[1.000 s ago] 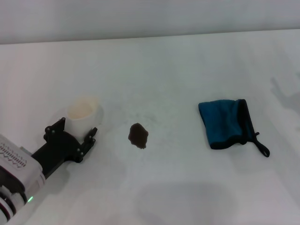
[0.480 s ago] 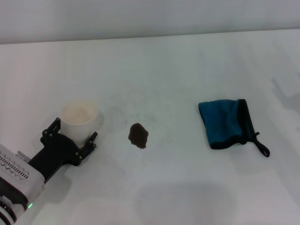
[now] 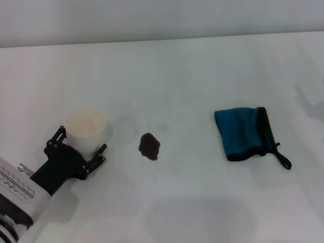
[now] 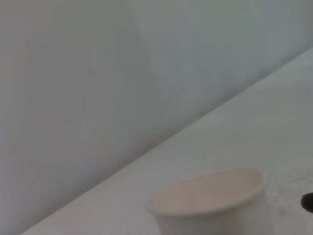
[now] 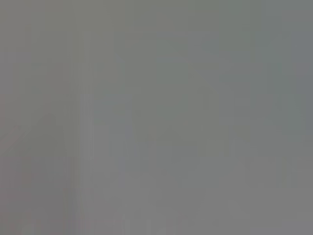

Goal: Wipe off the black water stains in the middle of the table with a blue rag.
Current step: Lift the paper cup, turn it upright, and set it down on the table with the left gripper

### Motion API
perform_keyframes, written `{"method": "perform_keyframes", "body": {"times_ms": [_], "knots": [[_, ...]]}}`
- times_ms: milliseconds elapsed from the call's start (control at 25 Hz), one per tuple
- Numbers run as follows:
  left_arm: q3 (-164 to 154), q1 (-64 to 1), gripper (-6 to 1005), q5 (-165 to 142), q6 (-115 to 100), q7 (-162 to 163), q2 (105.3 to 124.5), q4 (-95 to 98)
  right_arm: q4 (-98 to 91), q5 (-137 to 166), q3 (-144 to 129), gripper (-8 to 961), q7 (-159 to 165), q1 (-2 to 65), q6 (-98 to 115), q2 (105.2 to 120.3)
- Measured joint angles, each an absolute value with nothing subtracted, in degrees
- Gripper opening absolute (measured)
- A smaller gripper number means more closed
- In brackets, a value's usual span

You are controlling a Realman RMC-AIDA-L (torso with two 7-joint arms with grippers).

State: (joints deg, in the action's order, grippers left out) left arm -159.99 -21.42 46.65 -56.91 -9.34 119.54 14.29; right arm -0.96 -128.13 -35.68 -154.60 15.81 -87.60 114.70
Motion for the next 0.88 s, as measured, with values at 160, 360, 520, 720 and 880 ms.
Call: {"method": "perform_keyframes", "body": {"times_ms": [160,360,520,720,880], "knots": [[-159.98,-20.52,831,46.82,-56.60,-11.57,119.53,15.19,-0.97,-128.15,-35.68,869,-154.59,15.82,-87.52,114.70],[-159.95,-19.65,830,47.02,-56.85,-11.91,119.53,15.32,-0.96,-128.15,-35.68,869,-154.63,15.88,-87.42,114.70],[-159.94,-18.73,831,47.04,-57.51,-11.92,119.53,15.49,-0.96,-128.06,-35.70,869,-154.66,15.91,-87.38,114.70],[-159.96,-17.70,831,47.04,-58.54,-11.95,119.53,15.51,-0.96,-127.81,-35.78,869,-154.74,16.00,-87.18,114.70],[-159.96,-16.79,835,47.16,-59.08,-11.72,119.49,15.79,-0.96,-127.75,-35.74,868,-154.75,16.00,-87.18,114.70]]}}
